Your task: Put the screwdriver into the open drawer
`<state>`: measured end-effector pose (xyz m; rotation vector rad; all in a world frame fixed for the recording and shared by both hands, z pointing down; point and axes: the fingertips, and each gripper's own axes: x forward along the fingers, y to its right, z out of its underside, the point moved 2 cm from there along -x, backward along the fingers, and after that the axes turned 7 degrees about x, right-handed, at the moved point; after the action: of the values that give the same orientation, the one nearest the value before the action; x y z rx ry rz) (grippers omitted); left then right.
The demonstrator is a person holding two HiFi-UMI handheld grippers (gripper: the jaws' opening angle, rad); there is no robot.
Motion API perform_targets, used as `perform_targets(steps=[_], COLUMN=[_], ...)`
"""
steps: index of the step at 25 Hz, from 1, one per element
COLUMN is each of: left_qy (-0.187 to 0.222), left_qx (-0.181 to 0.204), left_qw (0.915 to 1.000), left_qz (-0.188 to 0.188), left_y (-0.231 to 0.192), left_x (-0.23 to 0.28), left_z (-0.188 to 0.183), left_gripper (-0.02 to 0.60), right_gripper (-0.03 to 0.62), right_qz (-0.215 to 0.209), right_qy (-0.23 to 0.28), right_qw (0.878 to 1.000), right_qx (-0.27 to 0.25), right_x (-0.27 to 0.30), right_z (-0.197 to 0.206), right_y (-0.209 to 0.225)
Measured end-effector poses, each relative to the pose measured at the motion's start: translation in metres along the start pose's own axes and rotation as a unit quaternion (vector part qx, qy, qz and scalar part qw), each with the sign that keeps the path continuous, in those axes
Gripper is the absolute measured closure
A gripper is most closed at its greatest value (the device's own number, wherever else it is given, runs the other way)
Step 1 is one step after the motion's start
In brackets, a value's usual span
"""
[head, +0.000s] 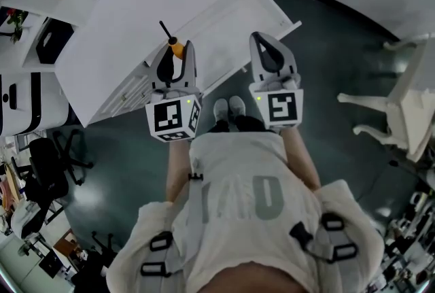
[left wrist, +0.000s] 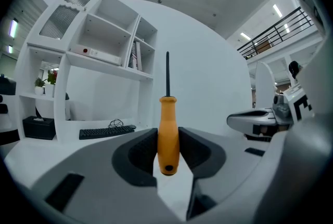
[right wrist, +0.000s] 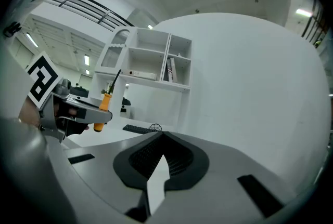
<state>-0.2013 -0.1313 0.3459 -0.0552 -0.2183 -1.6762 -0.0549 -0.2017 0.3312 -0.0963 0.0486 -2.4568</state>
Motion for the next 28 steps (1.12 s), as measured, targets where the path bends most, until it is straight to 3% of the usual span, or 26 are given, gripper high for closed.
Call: perform_targets(steps=[8, 14, 18, 24, 28], left_qy=[0.012, -0.021, -0.070, -0.155, -0.198], left_qx=[0.039, 0.076, 0.117, 0.076, 0.107], left_qw=[0.9991, 0.9947, 0.9842, 0.9687, 0.9528], left_qz=[0.006, 0.066, 0.113, 0.179, 0.203], left_y=[-0.014, -0.002, 0.012, 0.024, 0.034], left_x=[0.017, 0.040, 0.058, 0.086, 0.101], left_z=[-0.021, -0.010, 0.023, 0.093, 0.133], left_gripper=[0.459, 0.459, 0.459, 0.459, 0.459], right_gripper=[0.589, 0.589, 0.589, 0.589, 0.589], right_qz=[-0.021, -0.019, -0.004, 0.016, 0.029], right_qy=[-0.008, -0.008, -0.011, -0.016, -0.030], right_qw=[1.000, 1.000, 1.000, 1.000, 0.999], right_qx=[0.004, 0.009, 0.010, -0.004, -0.011], right_x=[0.006, 0.005, 0.003, -0.004, -0.012], right_z=[0.003, 0.002, 0.001, 0.001, 0.008], right_y=[-0.013, -0.016, -0.013, -0.012, -0.008])
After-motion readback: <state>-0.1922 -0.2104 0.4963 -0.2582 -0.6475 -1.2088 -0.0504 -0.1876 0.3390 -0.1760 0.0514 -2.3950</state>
